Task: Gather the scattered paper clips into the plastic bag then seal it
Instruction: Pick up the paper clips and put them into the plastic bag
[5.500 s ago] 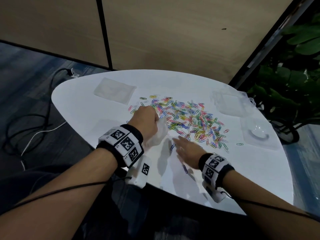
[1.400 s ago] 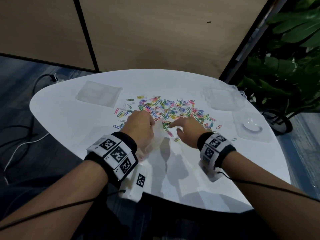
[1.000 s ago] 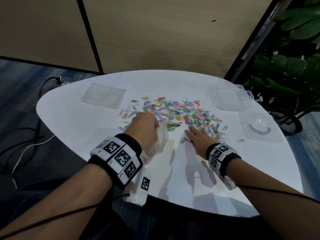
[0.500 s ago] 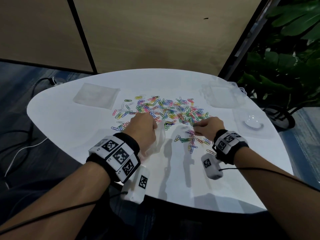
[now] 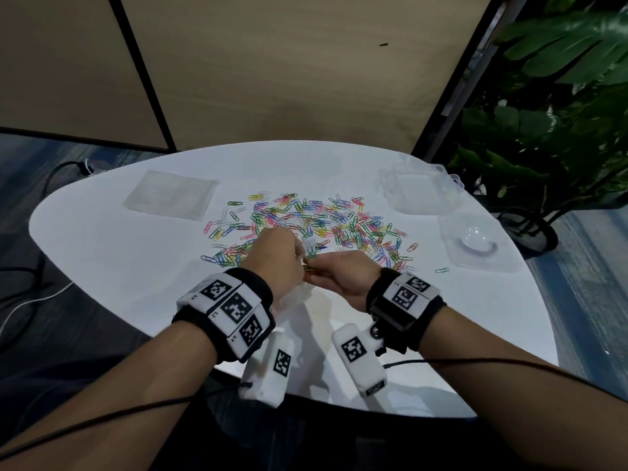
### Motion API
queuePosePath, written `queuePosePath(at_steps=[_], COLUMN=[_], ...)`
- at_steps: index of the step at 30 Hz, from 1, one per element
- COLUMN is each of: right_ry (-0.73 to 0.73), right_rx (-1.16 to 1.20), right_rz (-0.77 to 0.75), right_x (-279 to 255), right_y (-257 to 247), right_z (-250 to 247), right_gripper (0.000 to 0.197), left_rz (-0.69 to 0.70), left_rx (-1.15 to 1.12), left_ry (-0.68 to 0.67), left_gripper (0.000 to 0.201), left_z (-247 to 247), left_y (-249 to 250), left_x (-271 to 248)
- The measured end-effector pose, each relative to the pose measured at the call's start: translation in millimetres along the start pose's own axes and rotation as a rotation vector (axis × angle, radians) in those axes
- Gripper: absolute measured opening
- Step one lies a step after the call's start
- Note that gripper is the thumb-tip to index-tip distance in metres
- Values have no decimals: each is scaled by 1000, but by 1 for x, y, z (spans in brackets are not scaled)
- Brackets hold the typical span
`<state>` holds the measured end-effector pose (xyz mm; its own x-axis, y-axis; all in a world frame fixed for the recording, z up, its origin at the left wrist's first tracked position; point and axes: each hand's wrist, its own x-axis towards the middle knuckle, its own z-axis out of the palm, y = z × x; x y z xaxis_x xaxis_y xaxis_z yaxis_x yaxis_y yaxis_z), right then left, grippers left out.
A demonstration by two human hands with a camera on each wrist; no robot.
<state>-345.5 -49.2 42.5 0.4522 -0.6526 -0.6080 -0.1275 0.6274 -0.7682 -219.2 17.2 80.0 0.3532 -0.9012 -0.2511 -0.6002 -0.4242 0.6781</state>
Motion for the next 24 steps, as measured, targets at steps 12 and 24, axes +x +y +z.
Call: queuePosePath(at_steps=[12, 24], right_ry=[4, 75], right_rx=[-1166, -1568], right_rz=[-287, -151], right_x=[2, 45], right_y=[-9, -3], right_z=[10, -71], right_gripper=[26, 49], left_rz=[66, 18], left_rx=[79, 45], left_ry=[-6, 41], left_gripper=[20, 30], left_z=[-2, -16], left_y=[1, -12], left_x=[-5, -2])
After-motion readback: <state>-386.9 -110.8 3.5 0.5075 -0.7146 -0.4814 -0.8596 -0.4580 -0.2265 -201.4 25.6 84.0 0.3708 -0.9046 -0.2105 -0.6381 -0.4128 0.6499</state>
